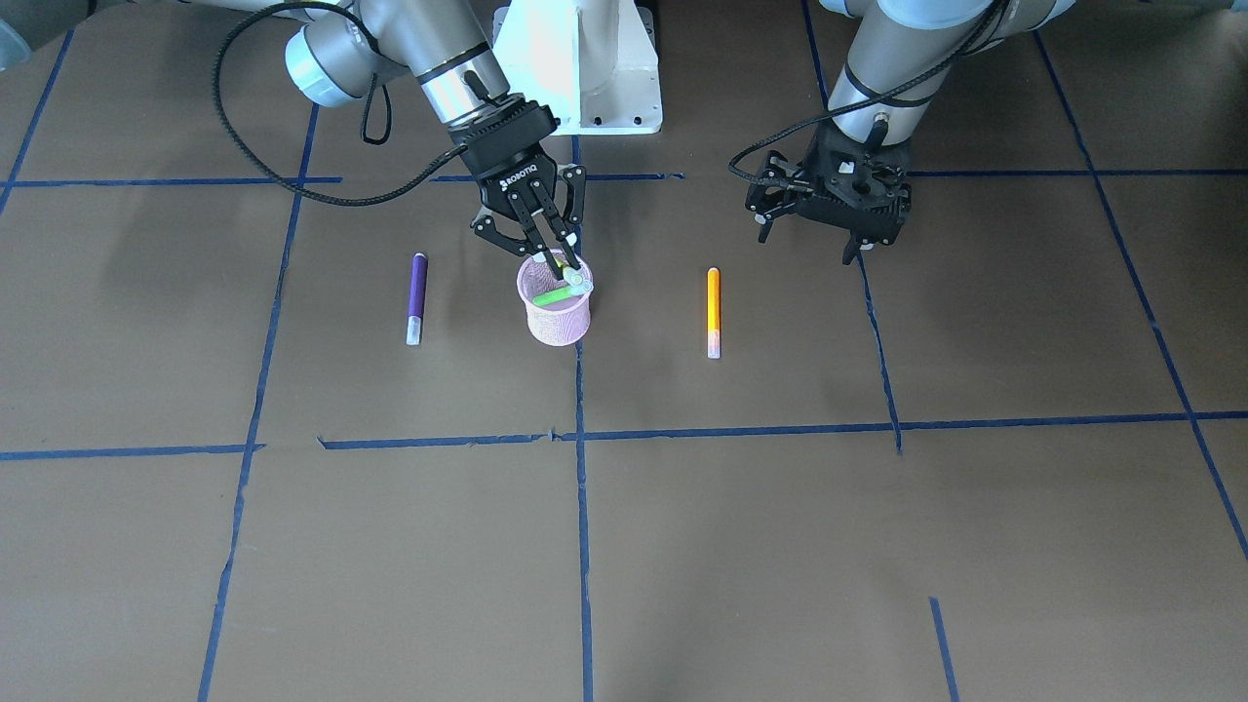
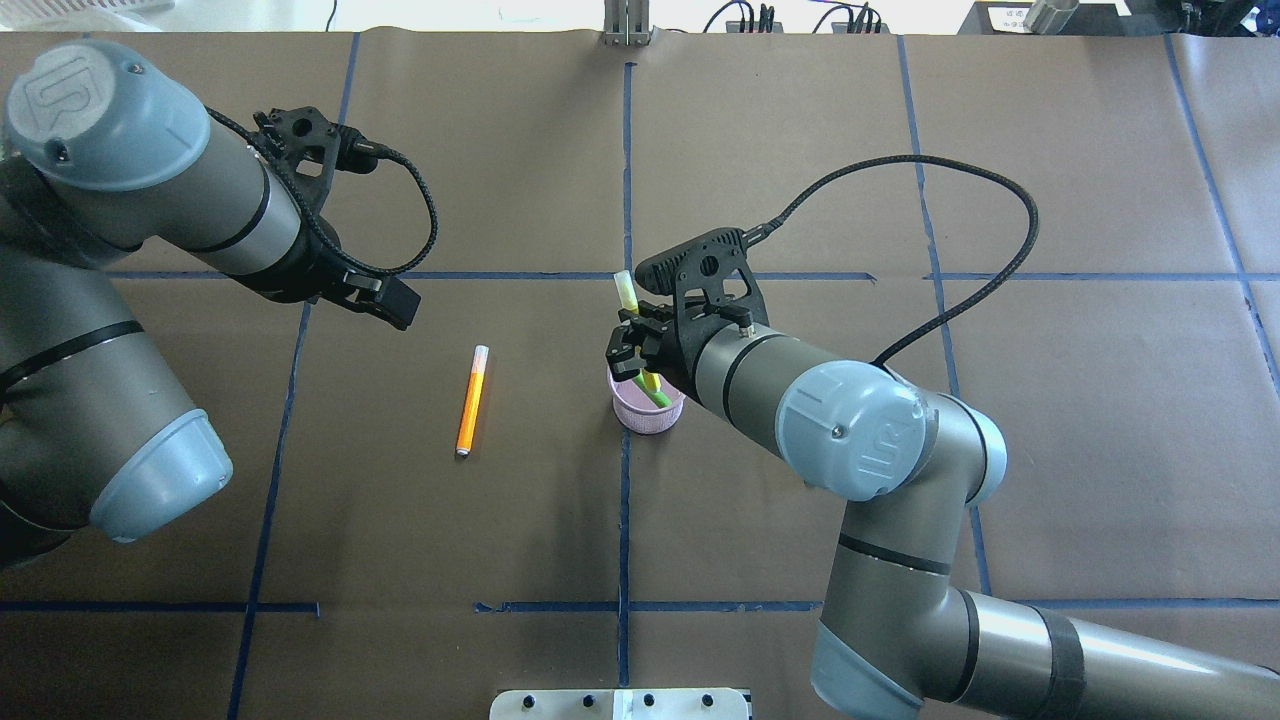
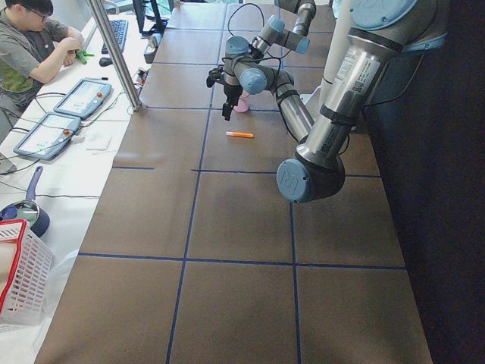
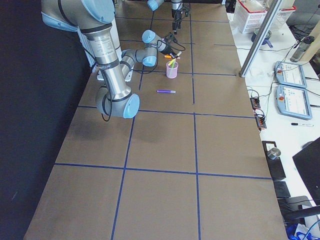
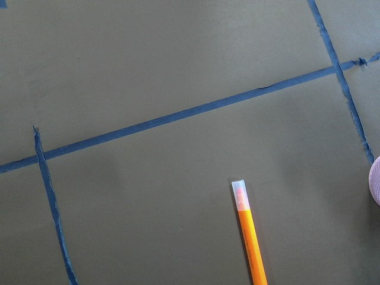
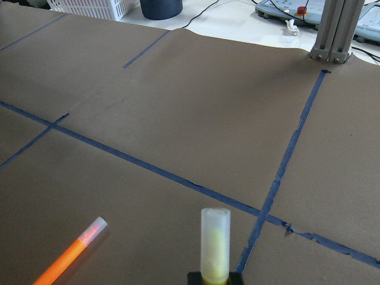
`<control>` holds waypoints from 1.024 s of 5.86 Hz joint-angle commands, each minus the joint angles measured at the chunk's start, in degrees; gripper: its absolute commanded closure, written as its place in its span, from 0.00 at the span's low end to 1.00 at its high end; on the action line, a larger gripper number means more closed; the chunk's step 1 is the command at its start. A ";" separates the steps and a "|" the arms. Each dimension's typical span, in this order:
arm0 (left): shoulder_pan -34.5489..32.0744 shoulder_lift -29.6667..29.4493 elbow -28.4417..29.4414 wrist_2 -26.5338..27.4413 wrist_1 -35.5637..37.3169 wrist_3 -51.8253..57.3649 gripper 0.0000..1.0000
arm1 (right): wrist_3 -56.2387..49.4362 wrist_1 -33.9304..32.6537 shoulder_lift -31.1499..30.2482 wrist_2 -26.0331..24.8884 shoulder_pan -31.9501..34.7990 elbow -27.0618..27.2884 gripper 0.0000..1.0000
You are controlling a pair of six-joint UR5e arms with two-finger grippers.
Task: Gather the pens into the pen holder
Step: 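Lower the yellow highlighter into the cup and open the right gripper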
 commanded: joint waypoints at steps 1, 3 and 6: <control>0.00 -0.05 0.00 0.00 0.00 0.00 0.00 | 0.01 0.29 -0.04 -2.02 -0.37 -1.78 1.00; -0.17 -0.14 -0.27 0.00 0.00 0.00 0.00 | 0.71 0.64 0.75 -6.33 -2.13 -2.59 0.31; 0.00 -0.23 -0.18 0.00 0.00 -0.09 0.00 | 5.18 0.21 0.93 -2.24 -0.47 -0.57 0.00</control>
